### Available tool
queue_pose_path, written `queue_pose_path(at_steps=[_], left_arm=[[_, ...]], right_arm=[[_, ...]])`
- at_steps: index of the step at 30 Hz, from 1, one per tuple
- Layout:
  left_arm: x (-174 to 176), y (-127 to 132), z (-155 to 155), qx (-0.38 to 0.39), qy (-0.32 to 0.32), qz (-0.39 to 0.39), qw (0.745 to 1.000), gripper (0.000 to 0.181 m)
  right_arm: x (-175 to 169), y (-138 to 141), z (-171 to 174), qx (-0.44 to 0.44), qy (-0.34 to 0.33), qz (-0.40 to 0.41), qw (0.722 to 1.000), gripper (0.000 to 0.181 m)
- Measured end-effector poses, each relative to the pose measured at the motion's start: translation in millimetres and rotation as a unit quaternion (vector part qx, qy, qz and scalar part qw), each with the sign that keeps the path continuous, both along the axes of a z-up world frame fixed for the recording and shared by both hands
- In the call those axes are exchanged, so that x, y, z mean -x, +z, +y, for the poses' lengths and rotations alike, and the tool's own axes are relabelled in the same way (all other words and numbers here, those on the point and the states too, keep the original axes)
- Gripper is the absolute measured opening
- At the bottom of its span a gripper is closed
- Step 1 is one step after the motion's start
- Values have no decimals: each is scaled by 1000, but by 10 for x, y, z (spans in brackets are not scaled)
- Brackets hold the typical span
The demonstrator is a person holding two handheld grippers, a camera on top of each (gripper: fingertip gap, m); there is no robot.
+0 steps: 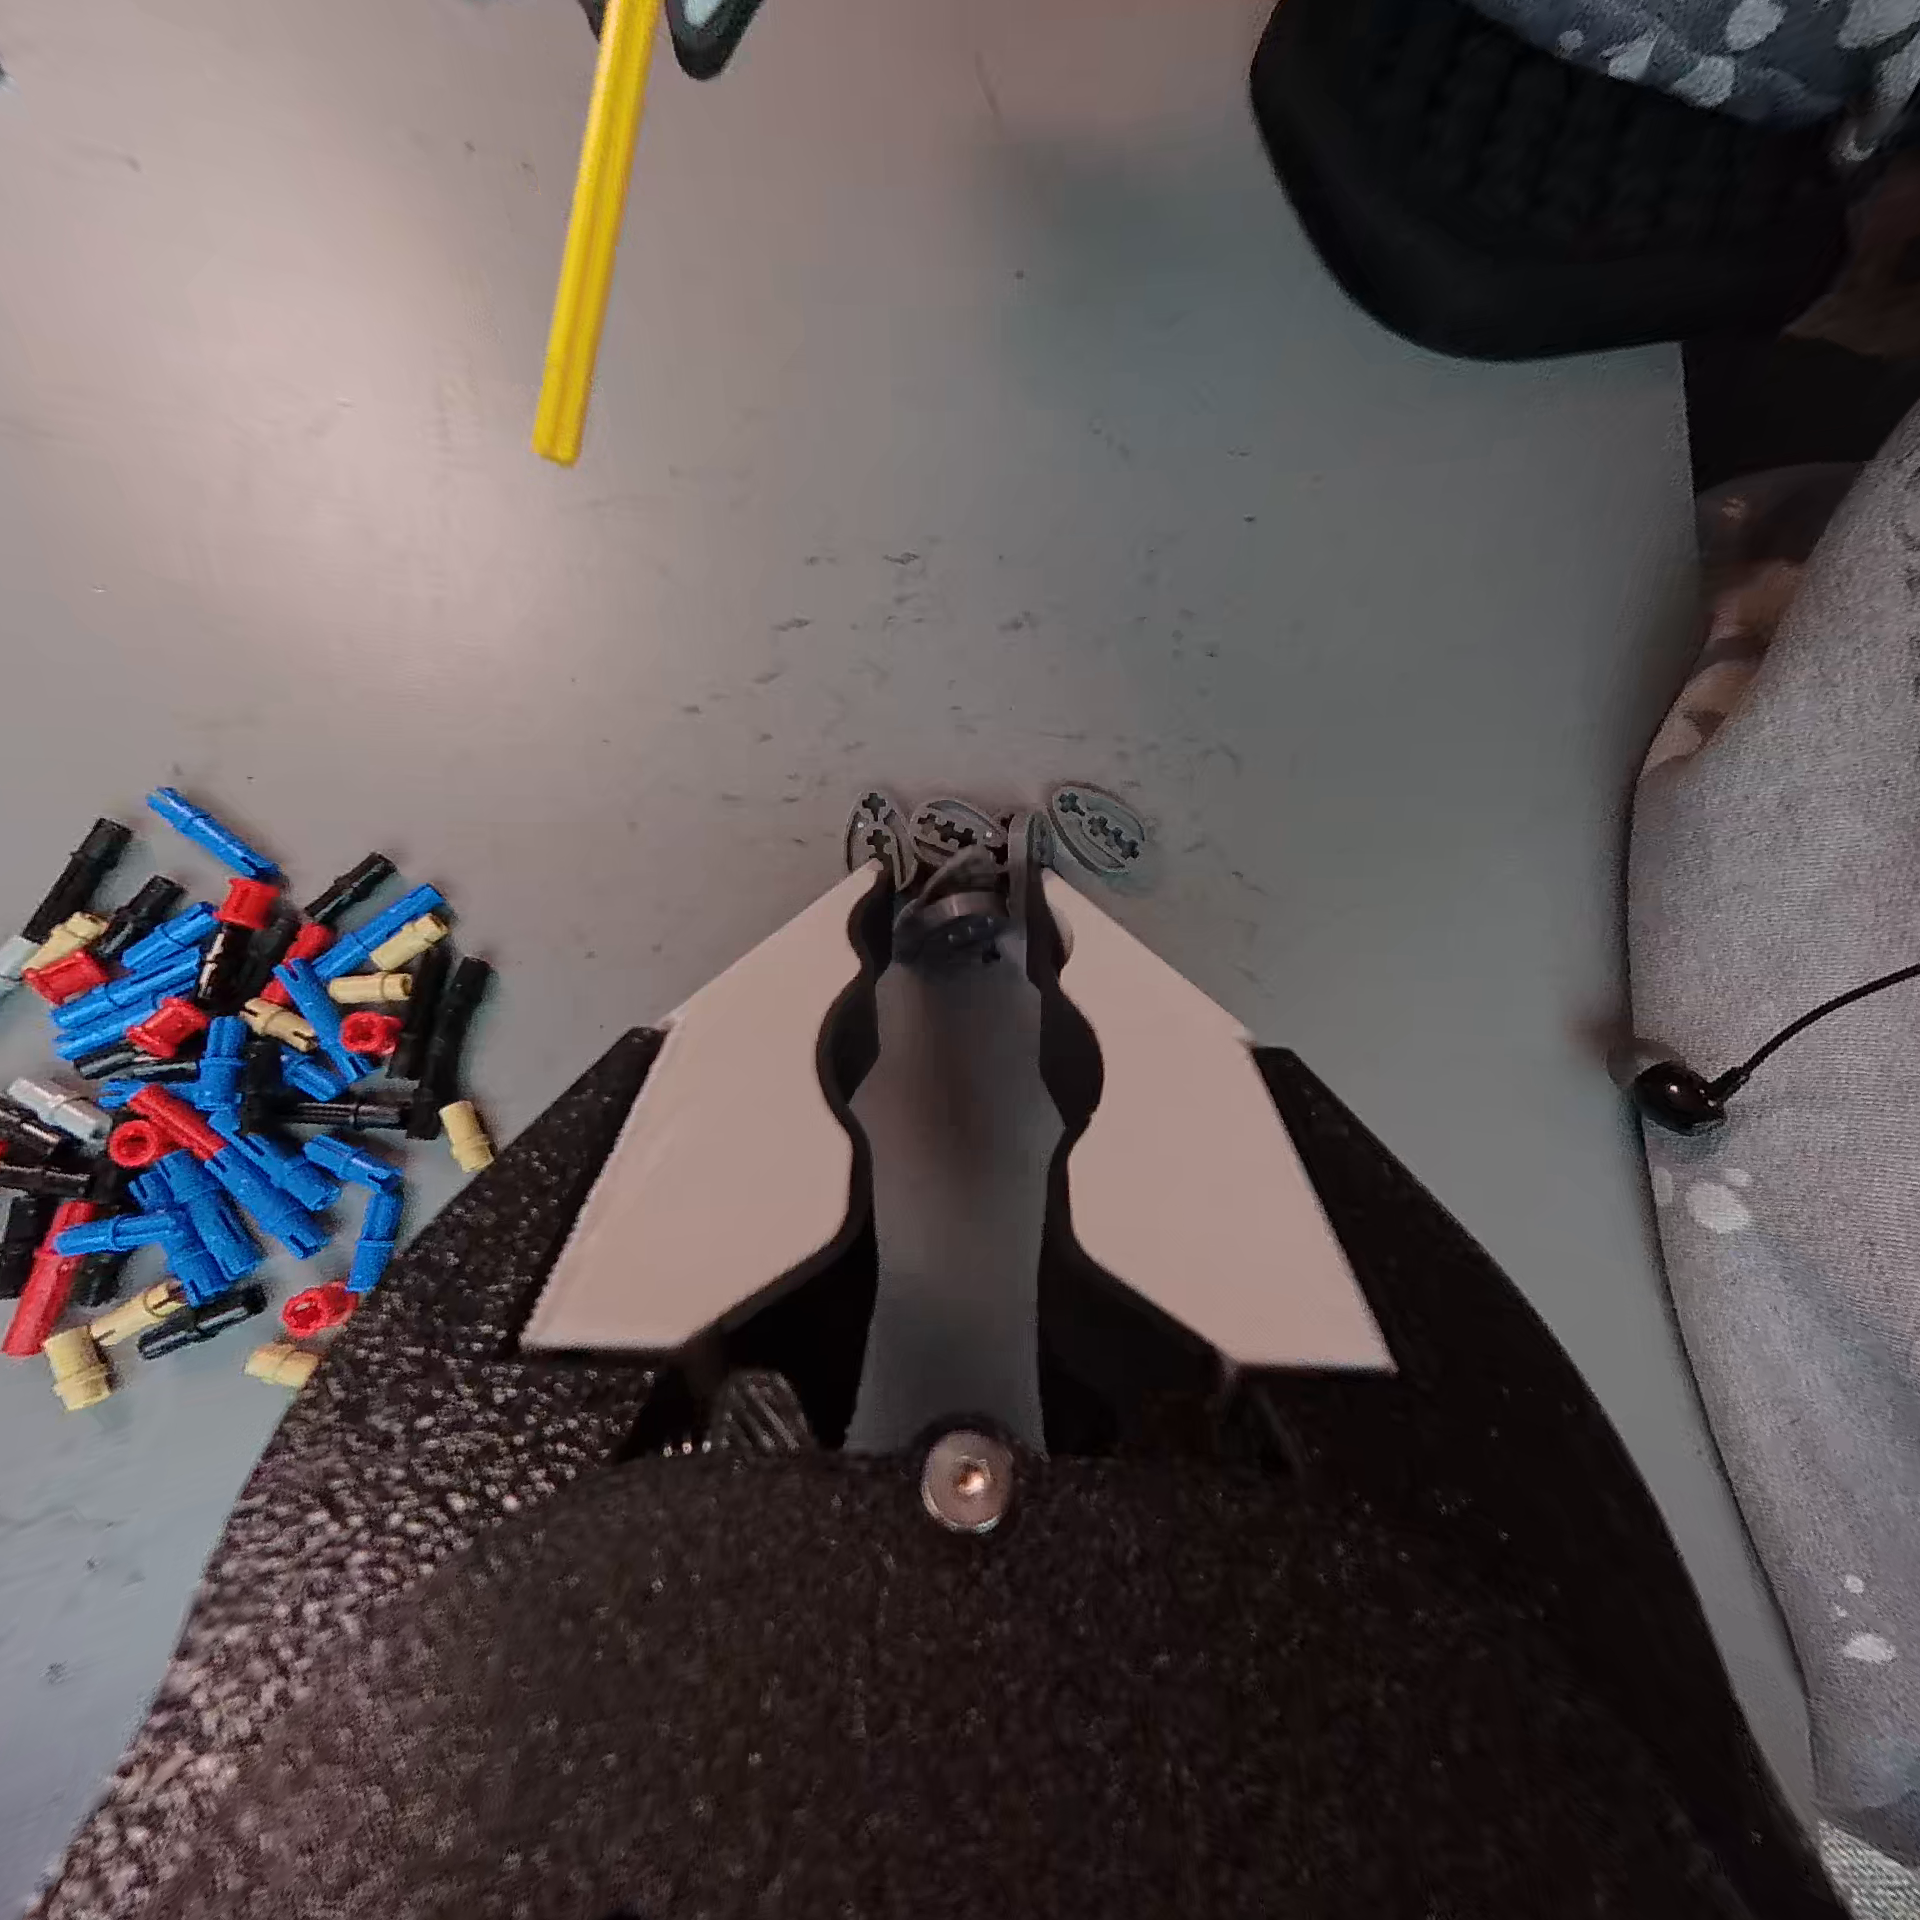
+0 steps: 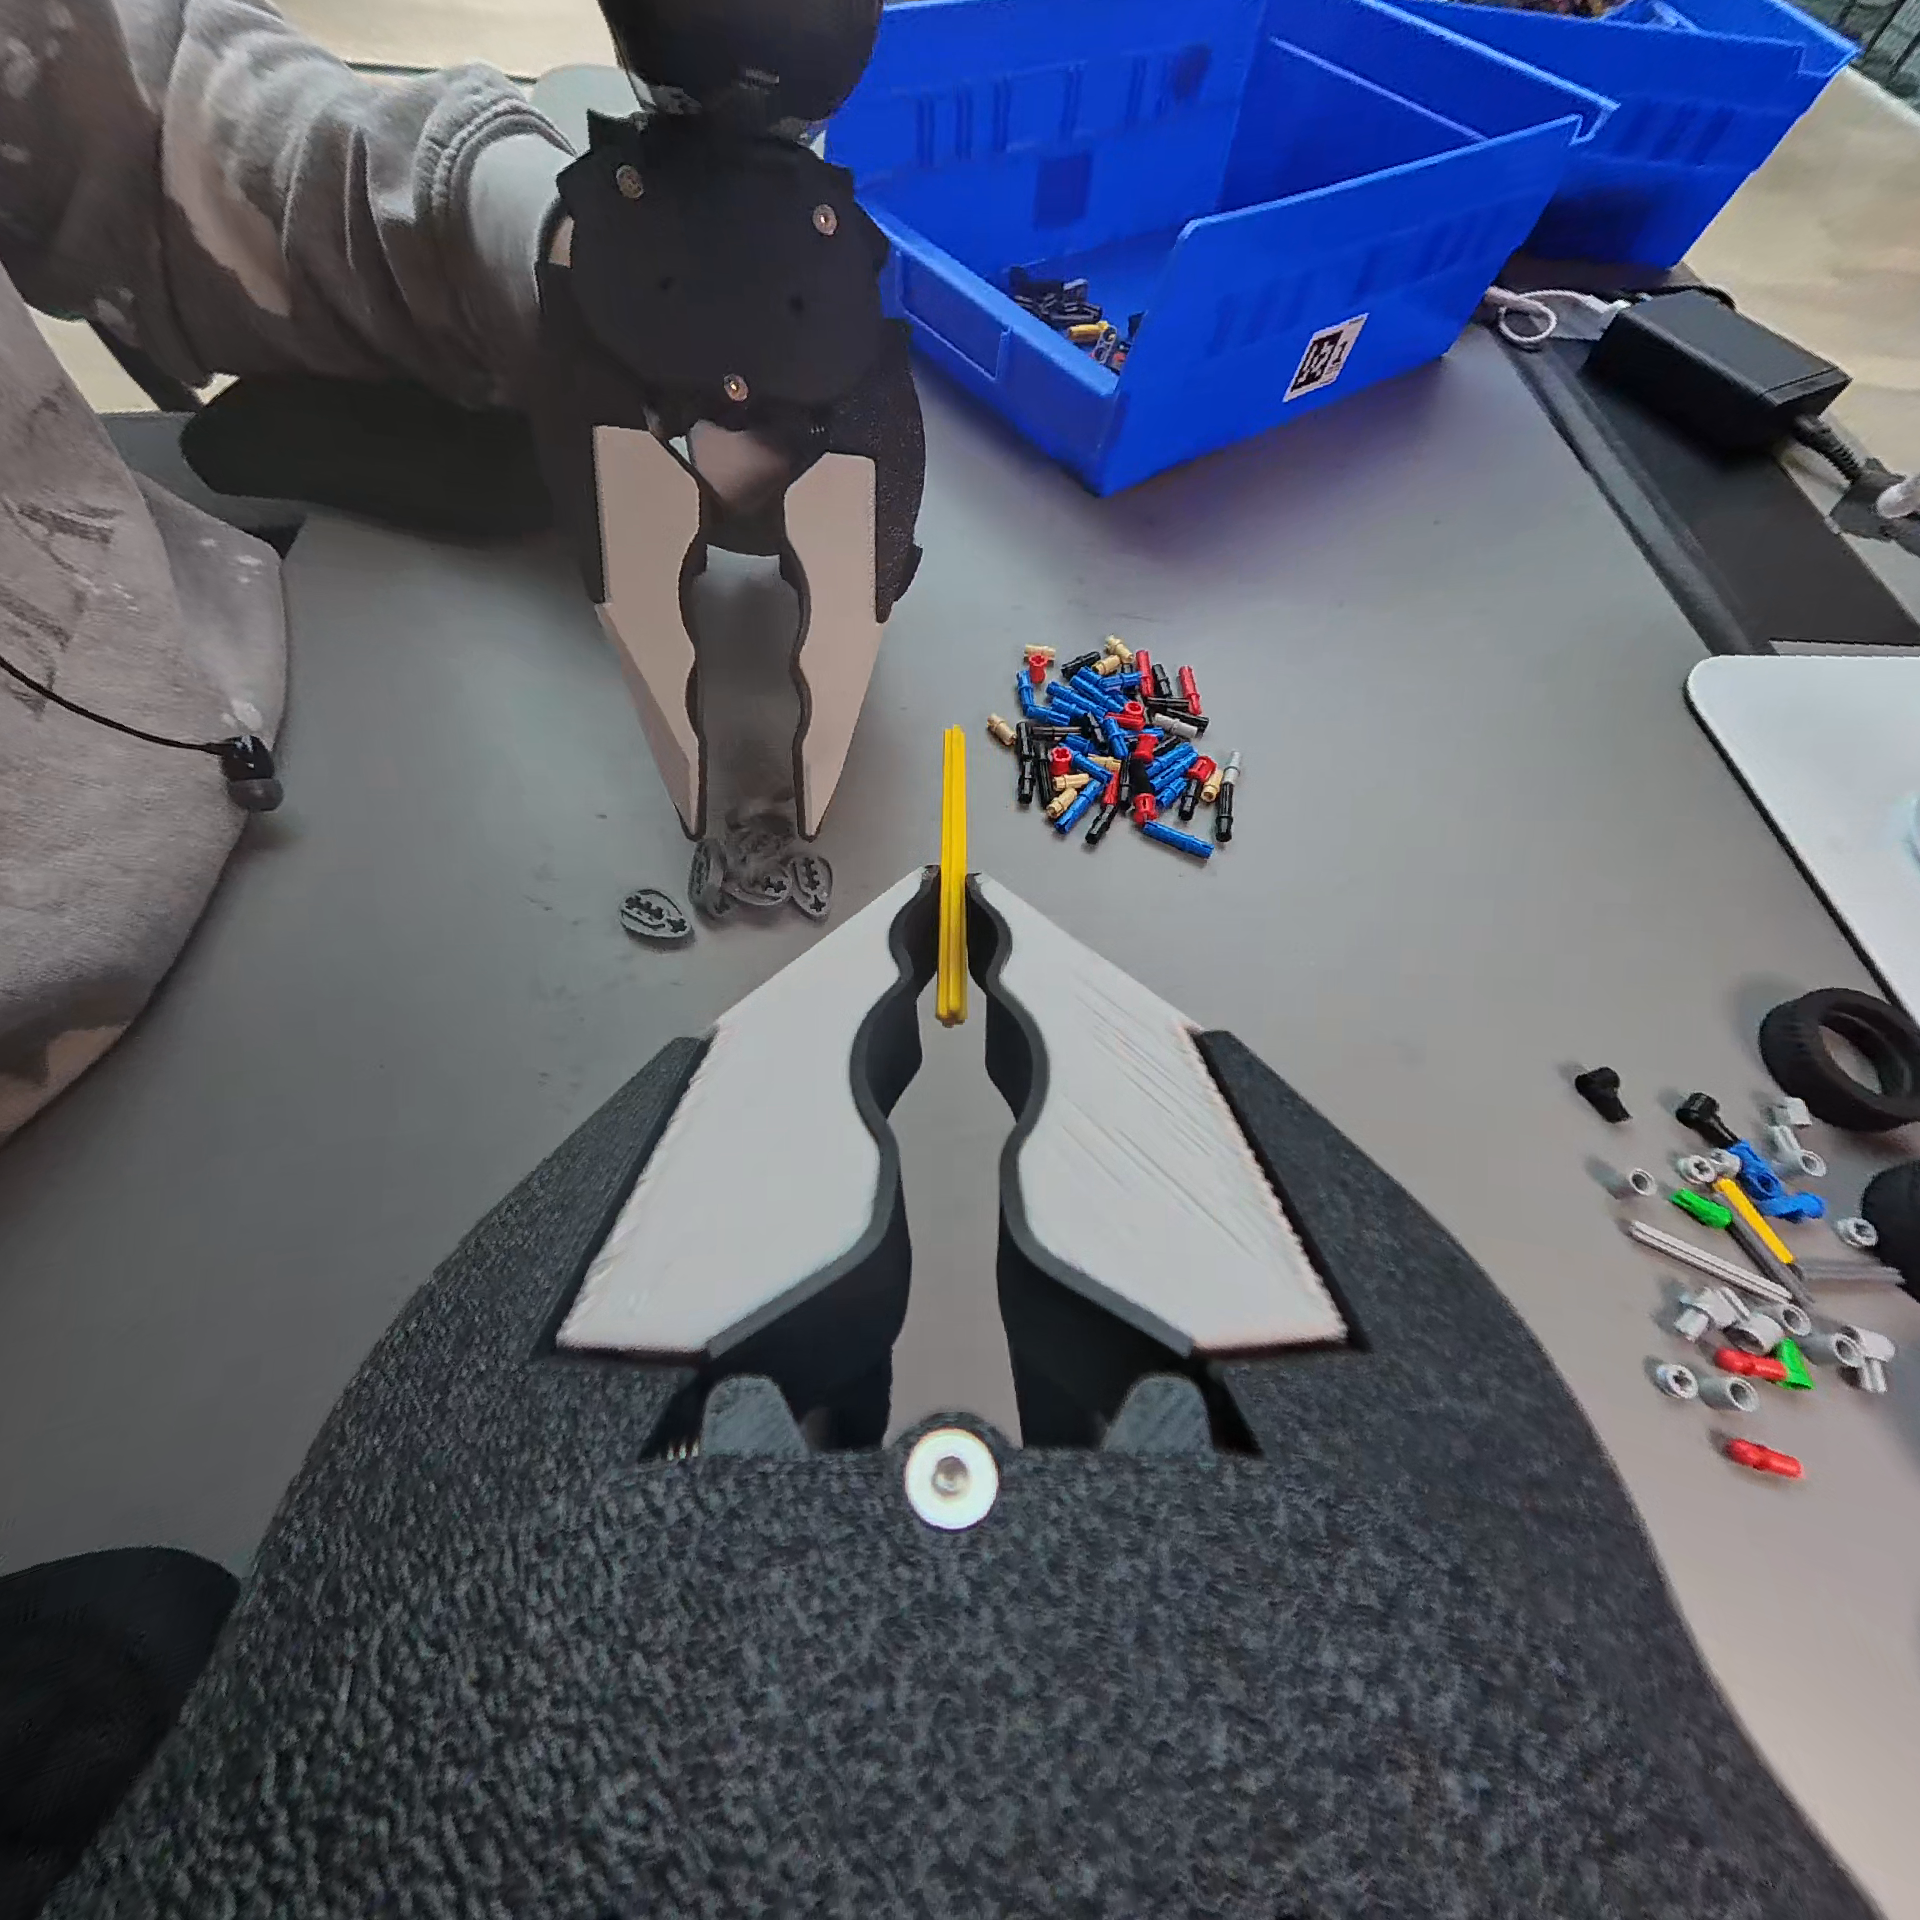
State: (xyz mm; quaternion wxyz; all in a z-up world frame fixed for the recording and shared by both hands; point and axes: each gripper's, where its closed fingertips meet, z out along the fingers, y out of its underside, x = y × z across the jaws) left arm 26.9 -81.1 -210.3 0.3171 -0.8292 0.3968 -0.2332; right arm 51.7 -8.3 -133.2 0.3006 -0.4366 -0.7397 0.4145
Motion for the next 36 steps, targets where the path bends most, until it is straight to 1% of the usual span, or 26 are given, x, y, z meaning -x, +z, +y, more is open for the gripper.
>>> queue_pose_path(at_steps=[3,6,10,12,15,19,23,24,25,26,27,28,29,30,31,32,33,34,35,36], left_arm=[[8,44,48,-6,15,-28,999,33],[82,180,189,-36,51,-67,996,44],[147,378,290,-58,81,-128,987,45],[127,419,272,-68,70,-133,986,39],[61,467,225,-84,50,-134,986,25],[35,489,196,-95,38,-127,987,5],[40,575,185,-106,35,-134,985,4],[69,634,191,-116,38,-135,983,4],[139,718,210,-132,45,-131,982,4],[271,841,238,-155,61,-120,979,4],[479,1016,275,-186,90,-107,973,4],[767,1235,309,-220,132,-92,962,3],[1135,1454,331,-250,187,-72,947,4],[1571,1615,334,-266,251,-36,930,3],[2022,1673,298,-259,311,15,914,3],[2452,1640,225,-227,362,71,901,4],[2837,1555,135,-183,406,120,887,4],[3142,1420,37,-132,436,159,876,4],[3372,1253,-61,-77,454,192,867,4],[3542,1107,-138,-38,465,221,856,4]], right_arm=[[20,-84,-41,-8,6,-12,1000,4],[46,-100,-101,-9,15,-11,1000,4],[89,-112,-215,-17,30,-7,999,4],[109,-113,-306,-17,43,-5,999,4],[135,-110,-410,-20,57,-1,998,4],[142,-100,-430,-19,60,1,998,4],[176,-17,-400,-7,47,23,999,7],[205,47,-353,-5,30,38,999,10],[238,143,-273,-4,8,60,998,24],[250,270,-189,2,-12,87,996,33],[240,420,-105,14,-30,117,993,37],[218,566,-10,26,-49,146,988,40],[189,679,82,35,-66,167,983,41],[159,755,162,39,-81,182,979,41],[138,803,233,37,-94,194,976,41],[123,820,284,30,-103,202,974,40],[116,805,304,23,-106,200,974,37],[123,769,313,15,-108,192,975,37],[138,727,322,5,-113,183,977,37],[157,680,327,-6,-117,172,978,38]])
